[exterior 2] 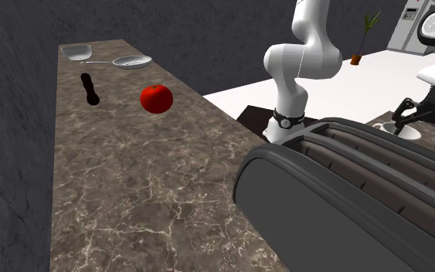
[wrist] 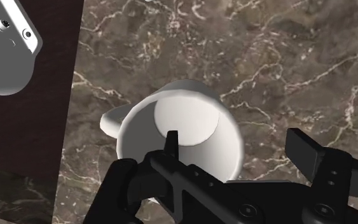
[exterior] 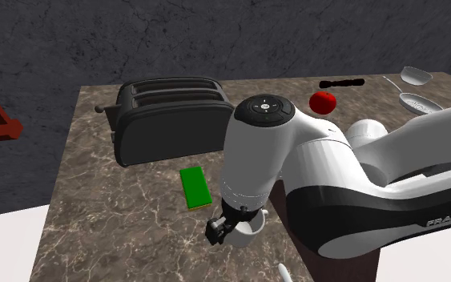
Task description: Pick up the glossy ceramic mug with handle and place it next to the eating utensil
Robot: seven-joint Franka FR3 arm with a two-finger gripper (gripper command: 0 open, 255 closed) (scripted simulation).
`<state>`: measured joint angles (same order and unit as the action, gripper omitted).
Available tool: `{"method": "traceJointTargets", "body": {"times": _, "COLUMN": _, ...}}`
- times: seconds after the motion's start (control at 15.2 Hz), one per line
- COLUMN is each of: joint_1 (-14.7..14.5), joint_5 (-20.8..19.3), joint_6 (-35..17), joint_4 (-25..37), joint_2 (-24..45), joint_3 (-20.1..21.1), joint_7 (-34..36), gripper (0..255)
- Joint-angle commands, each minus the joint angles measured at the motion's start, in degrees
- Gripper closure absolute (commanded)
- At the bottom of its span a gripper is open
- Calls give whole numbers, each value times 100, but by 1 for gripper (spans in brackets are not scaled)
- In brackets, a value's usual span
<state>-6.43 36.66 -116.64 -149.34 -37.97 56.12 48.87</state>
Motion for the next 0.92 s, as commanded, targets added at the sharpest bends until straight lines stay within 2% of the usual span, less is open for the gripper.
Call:
{"method": "traceJointTargets", "body": {"times": 0.0, "joint_1": 0, "joint_5": 0, "joint_6": 0, "joint_4": 0, "joint_2": 0, "joint_3": 0, "joint_7": 0, "gripper": 0}}
{"method": "traceJointTargets", "body": {"times": 0.07, "joint_1": 0, "joint_5": 0, "joint_6": 0, "joint_4": 0, "joint_2": 0, "joint_3": 0, "joint_7": 0, "gripper": 0}}
{"method": "traceJointTargets", "body": {"times": 0.33, "joint_1": -77, "joint_5": -282, "joint_6": 808, "joint_4": 462, "joint_2": -308, "joint_3": -516, "joint_7": 46, "gripper": 0}}
{"method": "traceJointTargets", "body": {"times": 0.86, "joint_1": -77, "joint_5": -282, "joint_6": 808, "joint_4": 462, "joint_2": -308, "joint_3": -516, "joint_7": 46, "gripper": 0}}
